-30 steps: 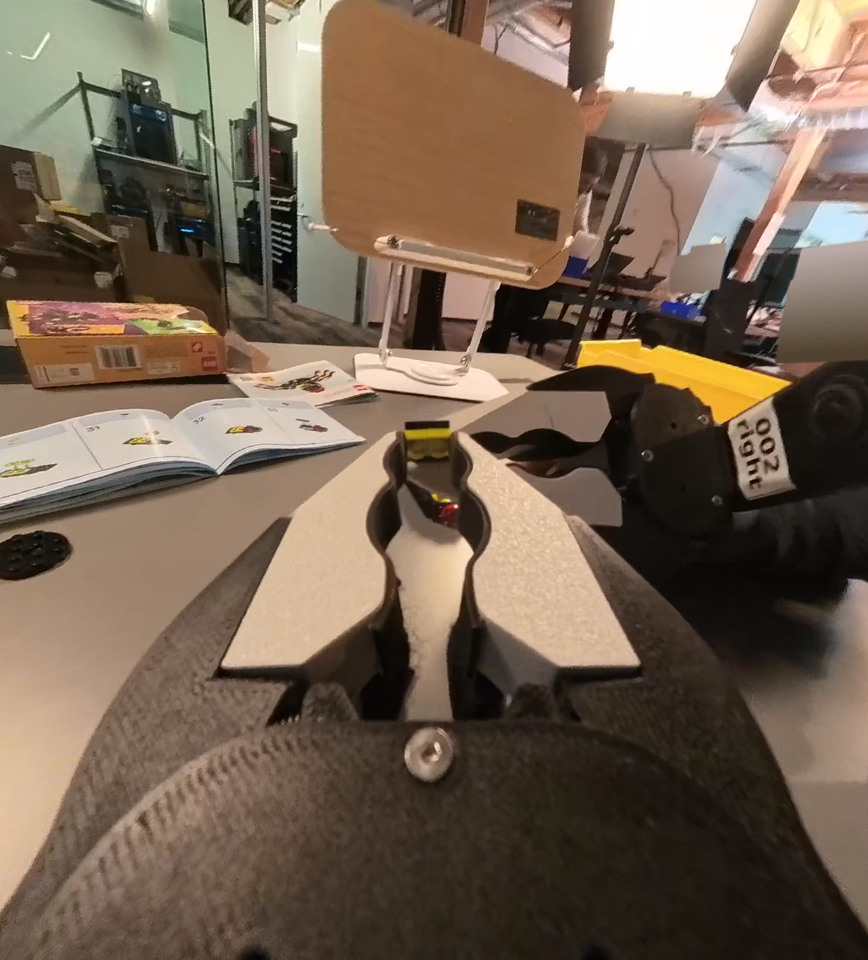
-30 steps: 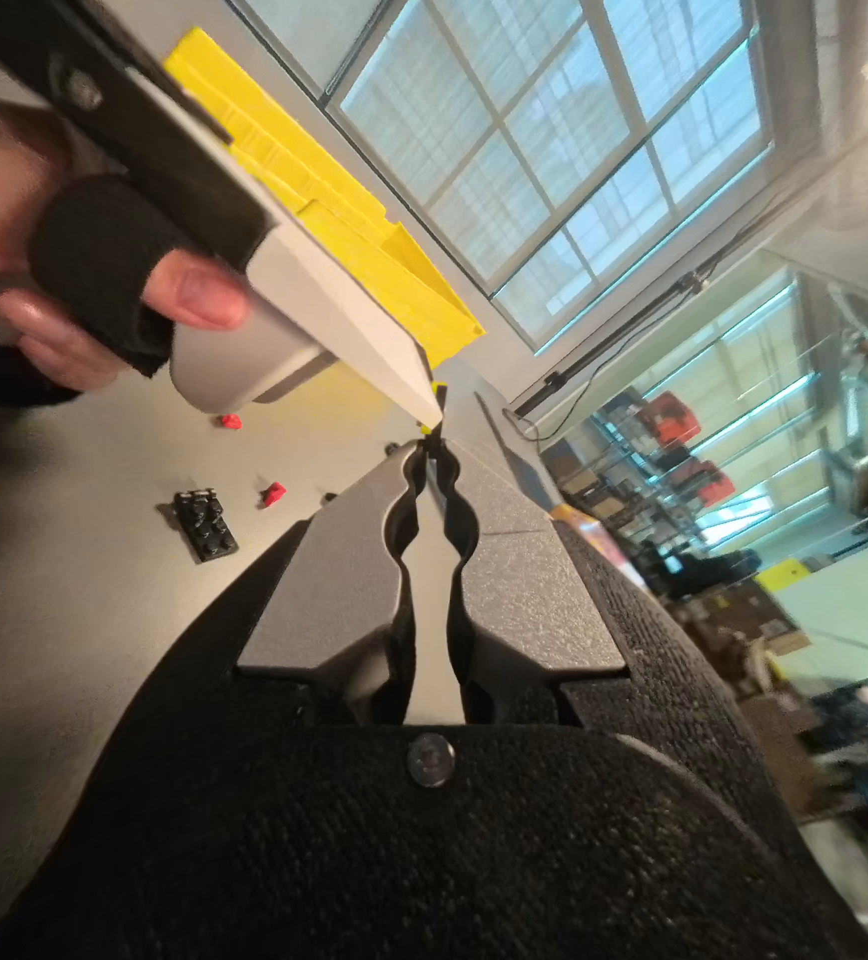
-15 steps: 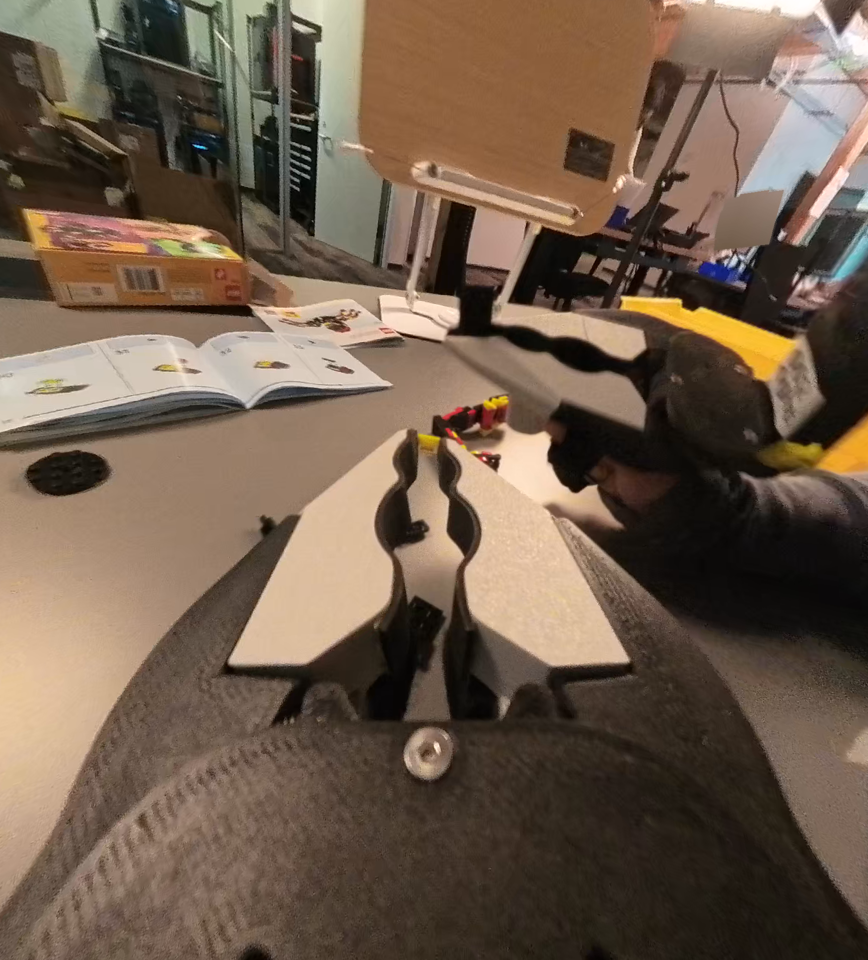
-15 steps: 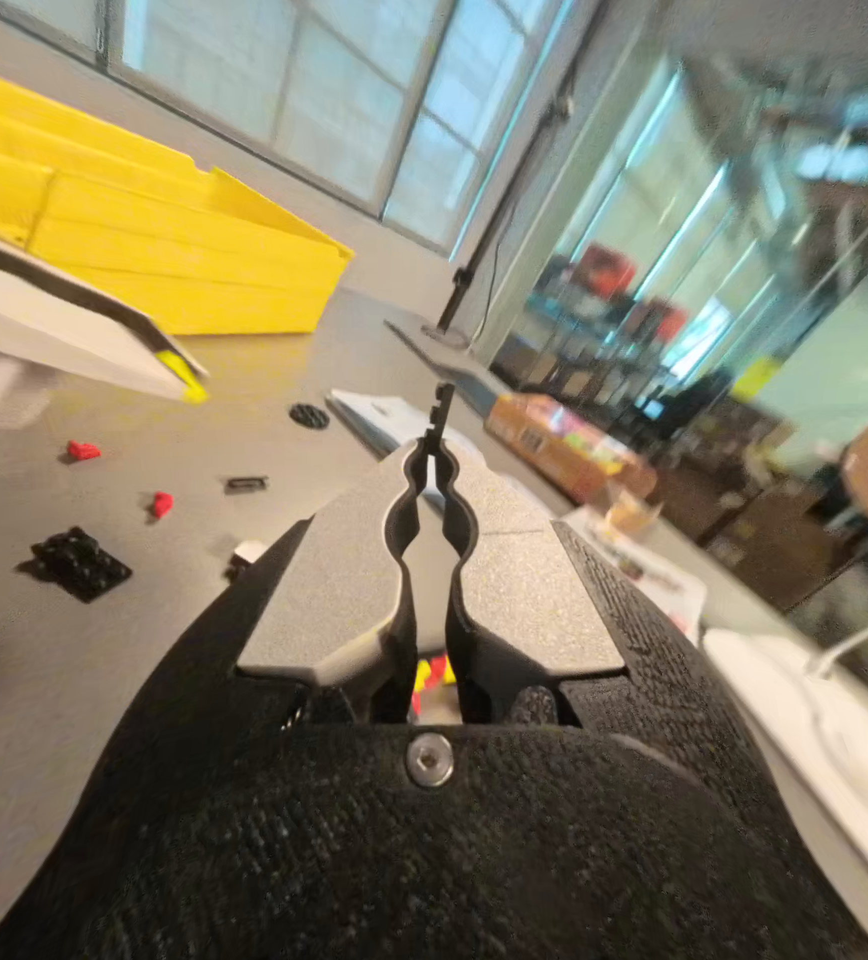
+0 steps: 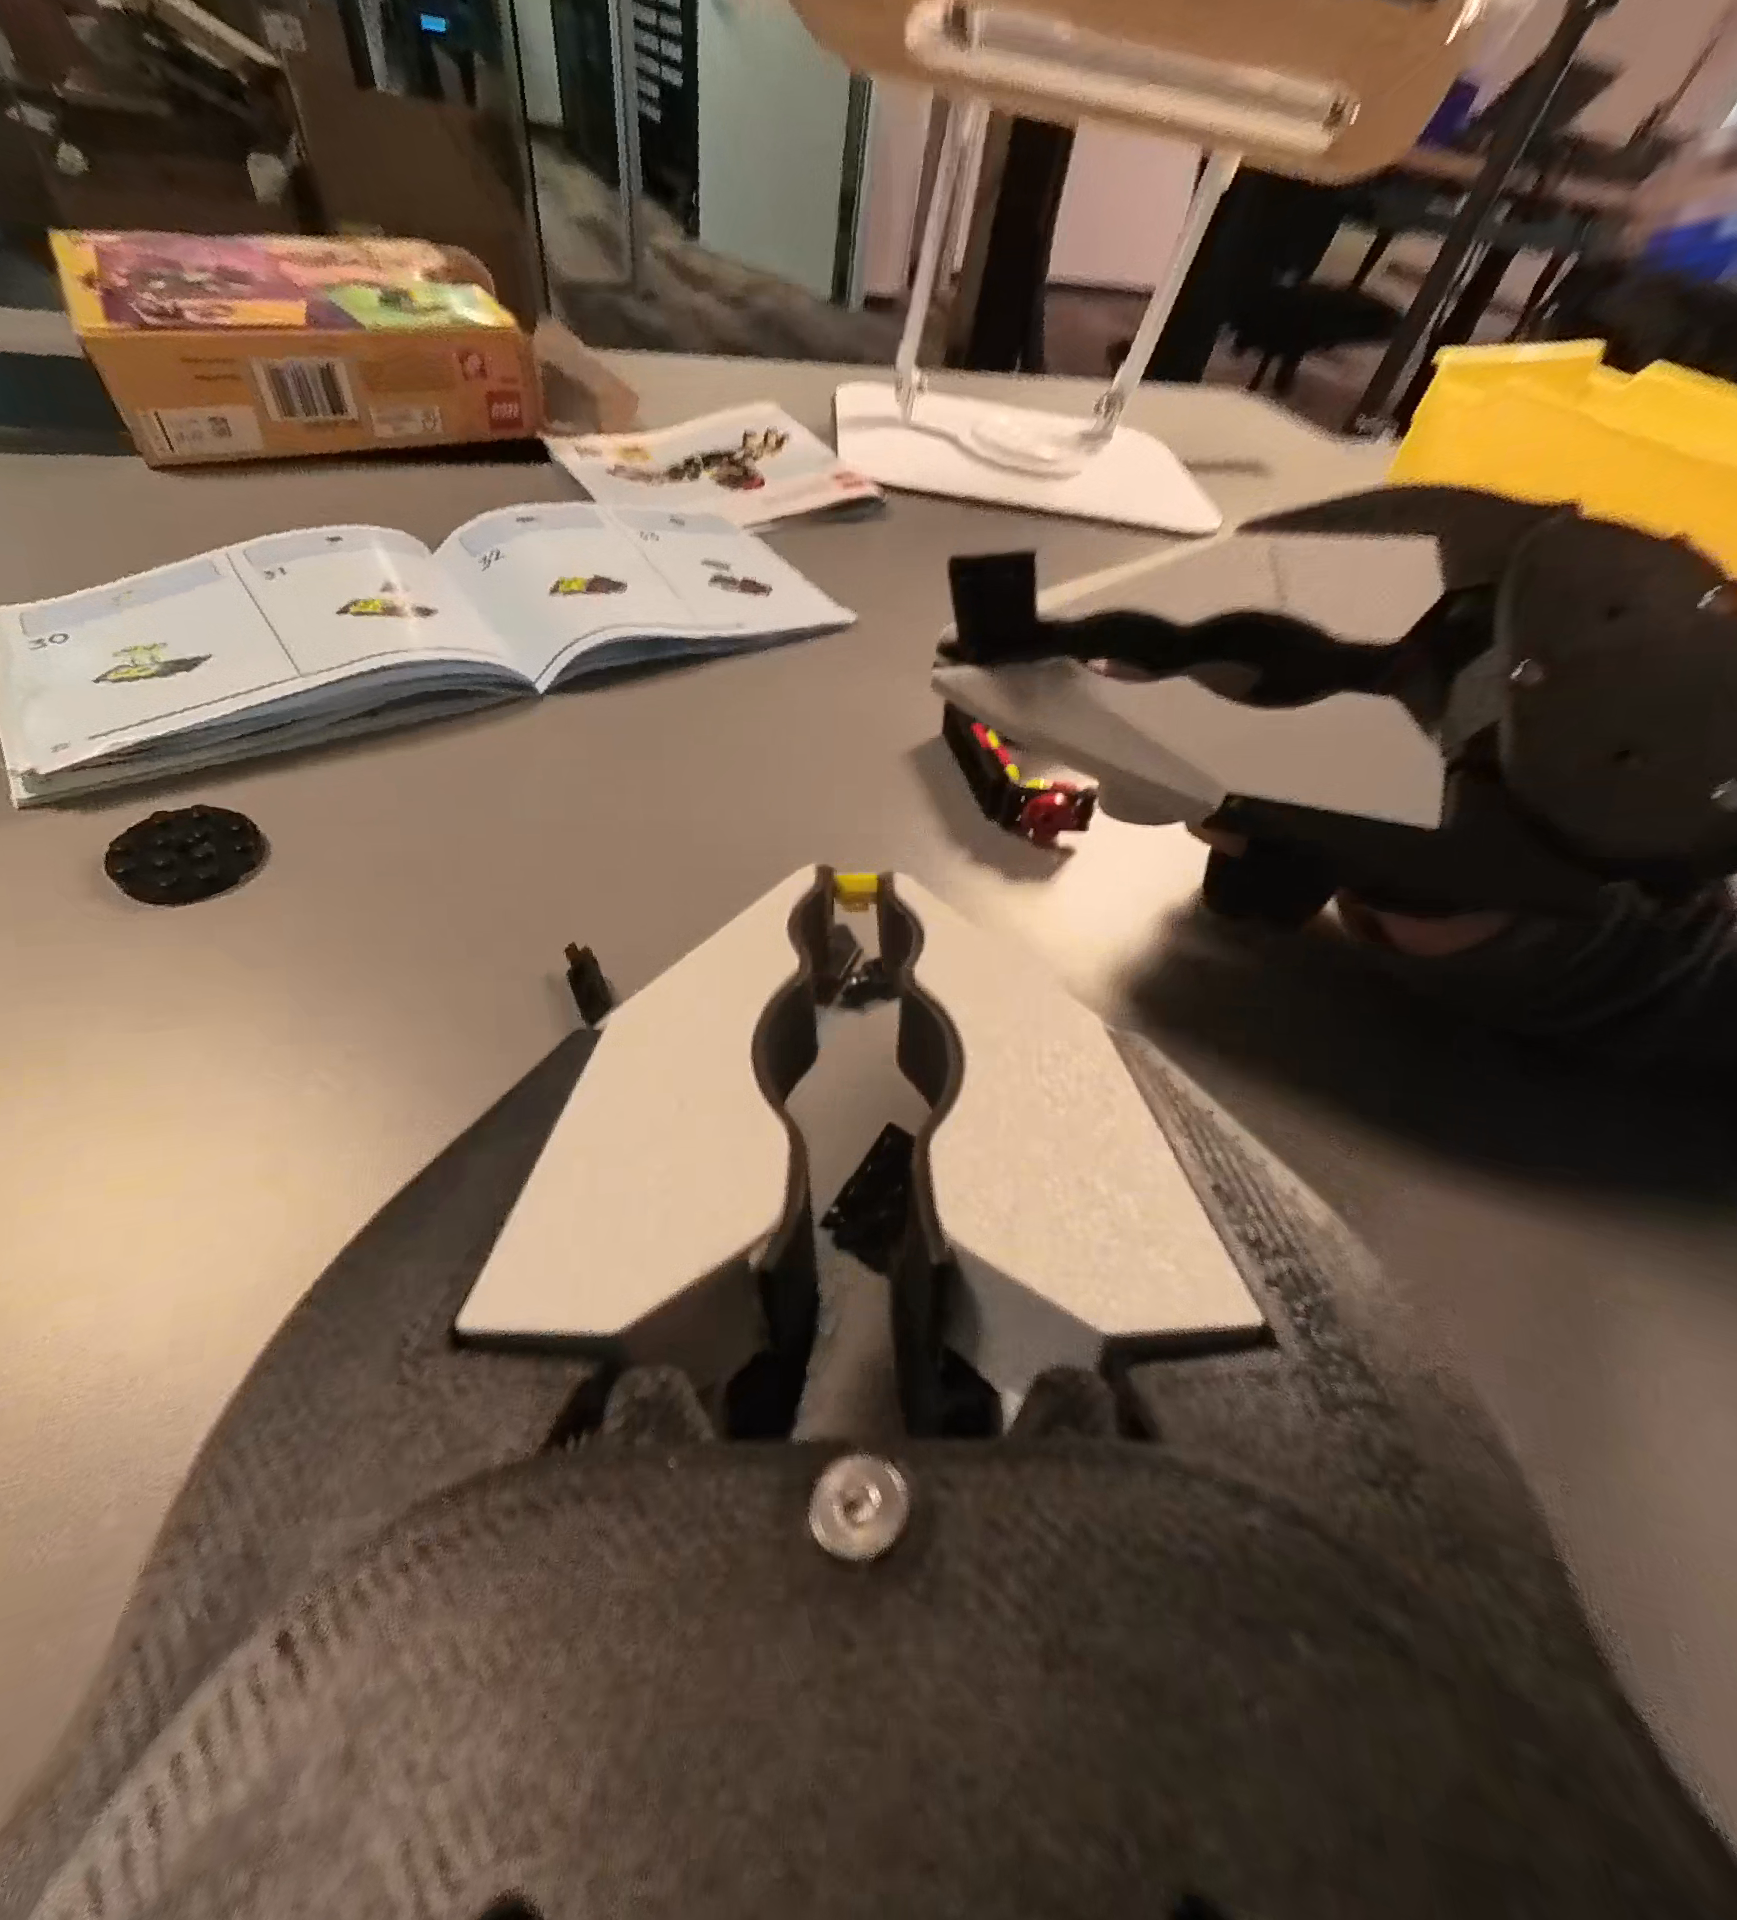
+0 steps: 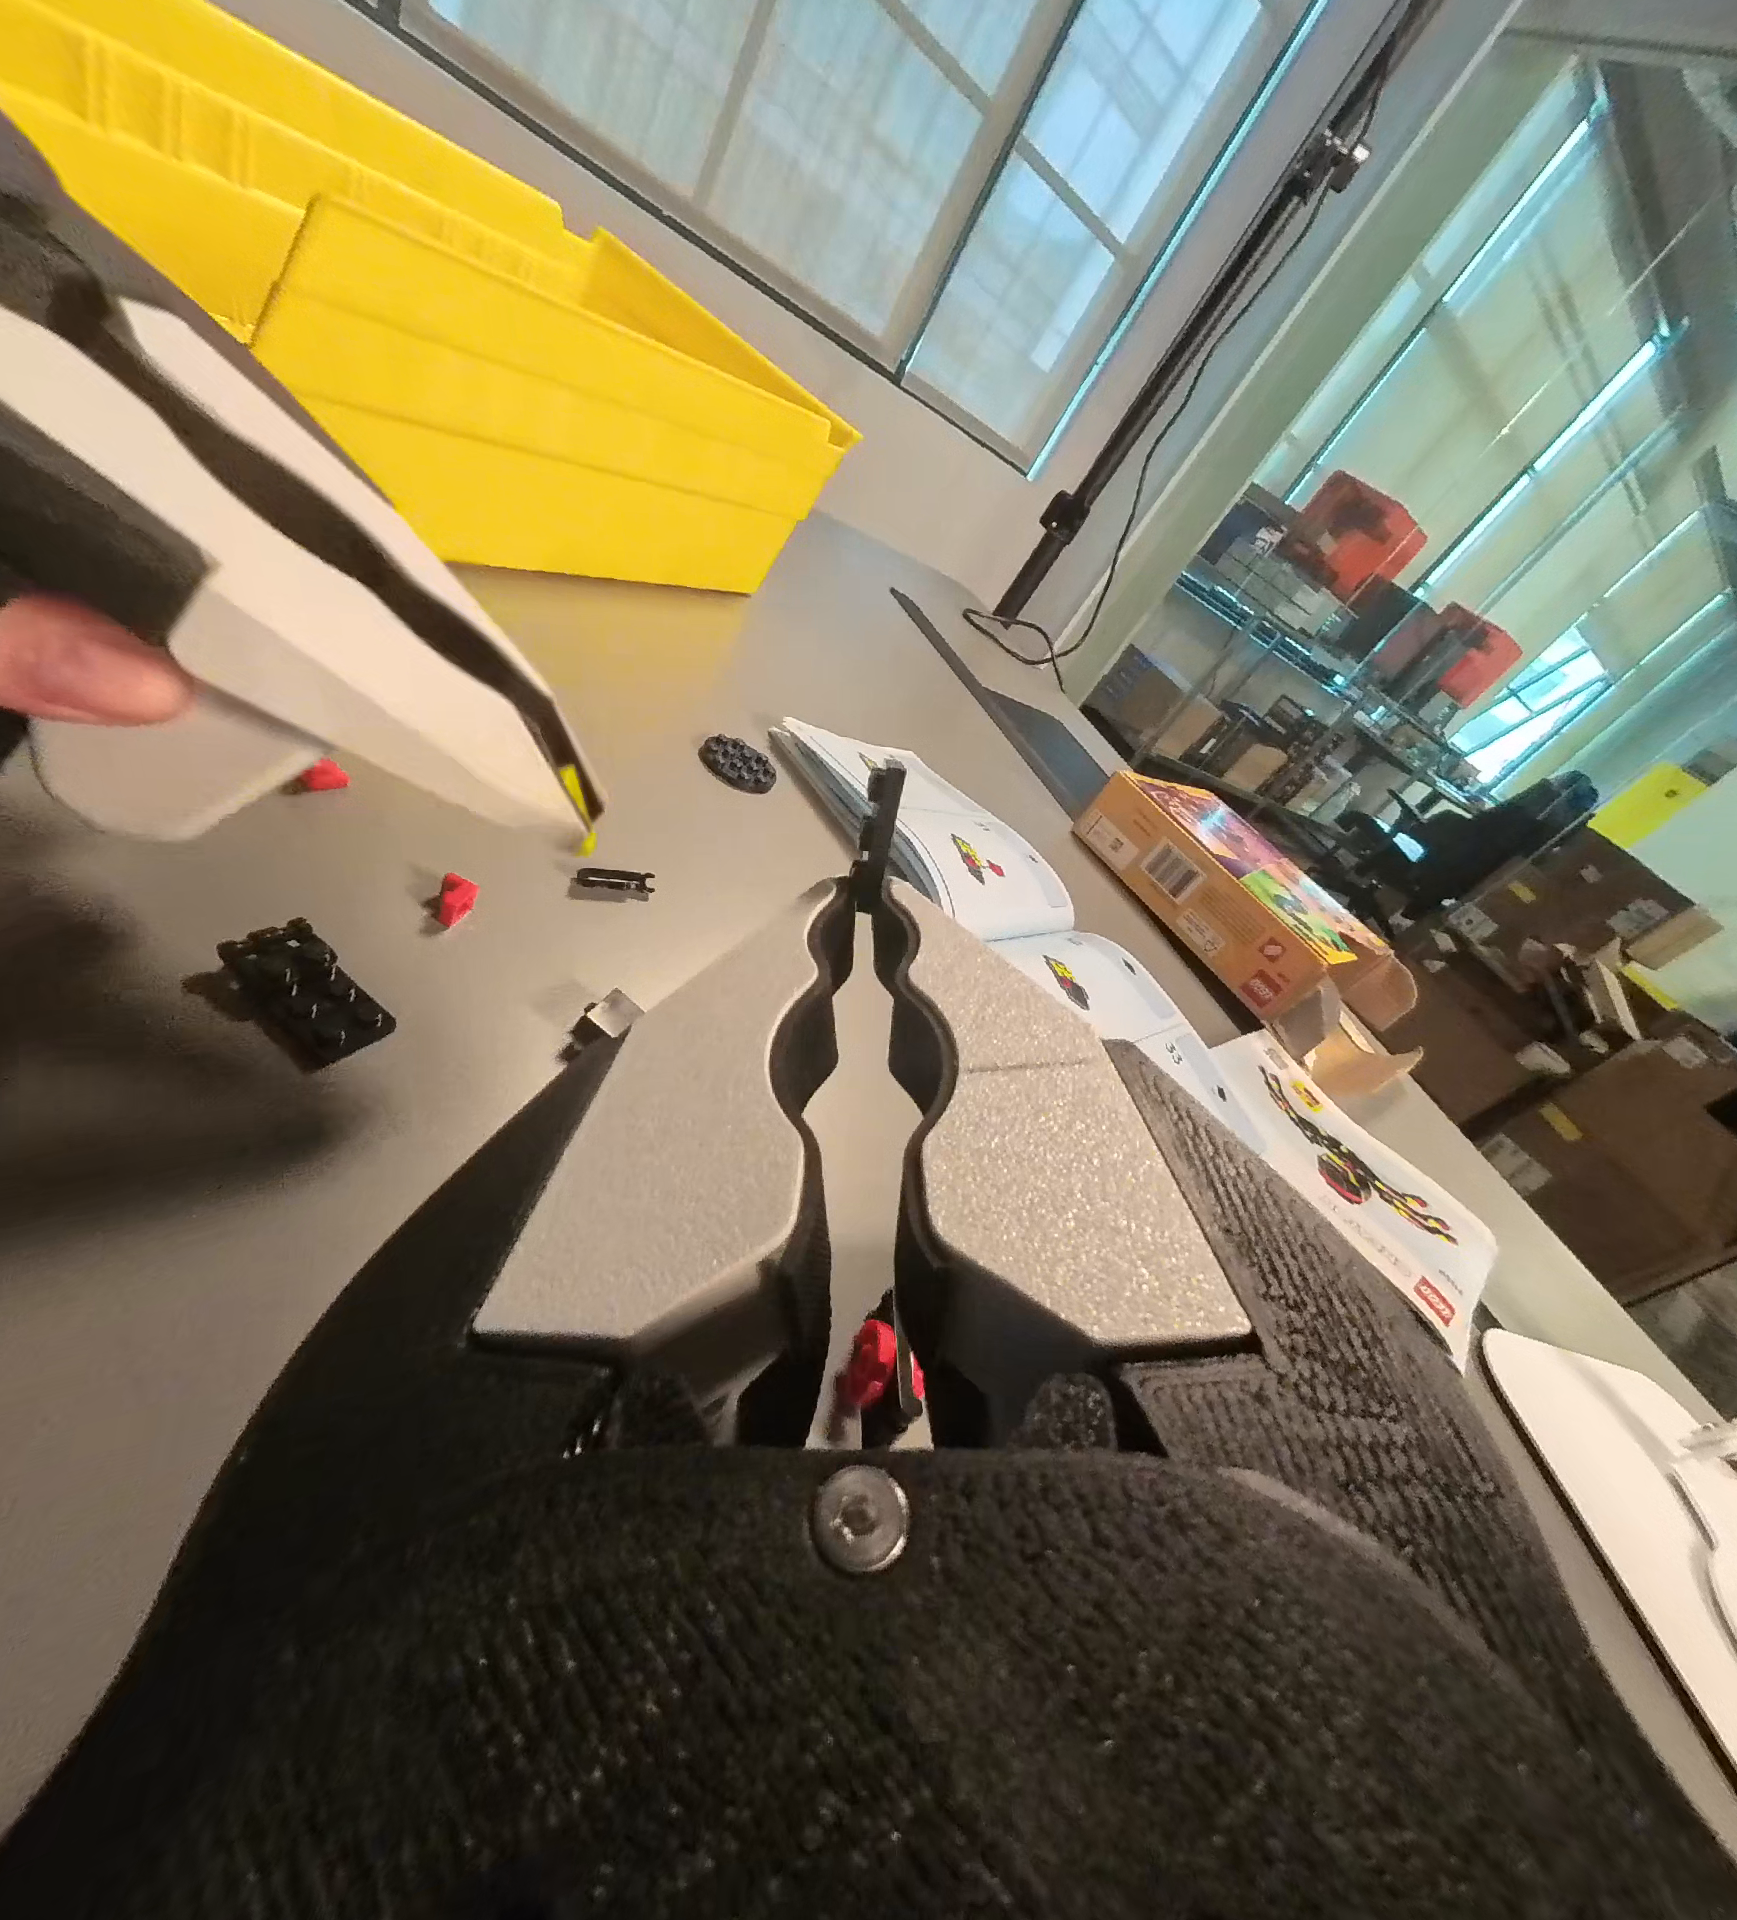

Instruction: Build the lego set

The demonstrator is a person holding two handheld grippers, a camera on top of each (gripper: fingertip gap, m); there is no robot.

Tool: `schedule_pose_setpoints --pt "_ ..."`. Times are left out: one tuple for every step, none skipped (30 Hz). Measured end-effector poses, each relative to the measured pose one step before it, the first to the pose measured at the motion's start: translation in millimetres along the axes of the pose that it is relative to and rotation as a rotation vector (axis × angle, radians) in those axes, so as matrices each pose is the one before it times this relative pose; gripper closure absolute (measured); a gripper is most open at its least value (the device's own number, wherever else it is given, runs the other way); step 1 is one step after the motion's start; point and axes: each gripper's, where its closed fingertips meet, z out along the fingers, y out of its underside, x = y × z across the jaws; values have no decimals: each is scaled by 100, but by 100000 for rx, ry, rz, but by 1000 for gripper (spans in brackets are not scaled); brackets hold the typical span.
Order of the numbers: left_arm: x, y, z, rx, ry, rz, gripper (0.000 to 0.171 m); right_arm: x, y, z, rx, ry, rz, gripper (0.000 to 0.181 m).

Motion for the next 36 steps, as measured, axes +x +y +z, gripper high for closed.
schedule_pose_setpoints --pt "-54 376 241 -3133 -1092 1573 165 10 -28 -20 271 -169 242 180" --pt "-130 403 213 -3325 -1283 1817 165 -2 -28 -34 282 -127 -53 180" --pt "-197 343 173 -2801 -1432 1439 163 -54 -11 -23 112 -124 -574 180" --pt "-287 280 115 -2193 -1754 821 161 -128 -29 -4 186 -345 -936 180" --pt "-375 281 57 -2078 -2056 692 158 -122 -45 -11 322 -268 -1072 180" --pt "-442 281 34 -1935 -2286 812 153 -132 -31 4 203 -325 -1013 180" --pt "-527 356 16 -2402 -2697 1347 144 -142 -42 -1 284 -504 -945 180" --pt "-652 439 13 -2855 -3268 2222 137 -135 -64 -4 462 -429 -1104 180" --pt "-501 370 -16 -2256 -2040 3312 126 -146 -22 -1 313 -420 -1440 179" --pt "-217 97 -119 -165 -15 4273 115 -236 -40 14 411 -968 -1790 179" --pt "229 -345 -323 3044 2730 5980 110 -431 -114 15 1073 -2084 -2406 180" --pt "536 -863 -580 6220 4071 7369 110 -585 -146 -1 1262 -2581 -3426 180" --pt "645 -1208 -740 7548 3956 8817 115 -722 -106 20 813 -3015 -4497 179" --pt "736 -1244 -683 6931 3468 10553 122 -956 -154 22 1021 -4139 -5140 179" --pt "583 -1046 -457 4971 1801 11001 129 -970 -220 18 1161 -3856 -5009 180" --pt "580 -665 -207 2301 1868 10730 136 -777 -196 37 374 -2822 -4309 180" --pt "460 -219 26 -644 1535 8933 141 -656 -228 13 568 -2583 -3190 180" --pt "557 109 144 -2660 2759 6927 142 -488 -185 -13 662 -1952 -2029 180" --pt "313 96 133 -2254 1533 4319 143 -233 31 -17 -269 -1166 -1108 180" --pt "300 14 43 -1186 1790 2827 147 -72 40 -39 117 -785 -63 179" --pt "185 -100 -25 -10 1273 1347 152 36 -52 -58 757 -479 989 179" --pt "124 -84 -28 79 1065 137 155 35 -59 -51 586 -536 1381 179" --pt "193 43 2 -607 1660 -114 159 -15 -27 -17 272 -462 815 180" --pt "36 156 -8 -1263 516 294 159 -23 8 -3 30 -210 -147 180" --pt "13 205 -20 -1306 -19 1420 158 -71 -21 -2 126 -287 -591 180" --pt "154 205 -23 -1116 669 2067 157 -90 -105 -25 501 -415 -374 180" --pt "151 178 2 -1036 533 2050 158 -98 -123 -9 512 -541 -82 180" --pt "270 147 24 -883 1211 2310 164 -154 -35 3 74 -831 -144 180" --pt "198 169 3 -1044 1306 2305 166 -121 44 31 -90 -574 -422 179" --pt "84 119 -5 -667 1676 -1724 167 88 12 16 150 765 -460 177" --pt "-217 -6 -58 463 1073 -7226 167 494 -108 -61 773 3078 -341 175" --pt "-590 -209 -178 2349 -350 -10681 167 720 -279 -176 1873 4393 -522 172" --pt "-762 84 -204 956 -579 -12736 167 541 -449 -248 2899 3293 -1282 168" --pt "-659 455 -133 -830 746 -13897 167 241 -454 -232 2773 1962 -2105 163" --pt "142 445 -59 -1035 6520 -15626 168 -22 -364 -96 1707 867 -2858 158" --pt "680 202 -33 88 10422 -17597 167 -307 -255 16 689 -486 -3095 155"
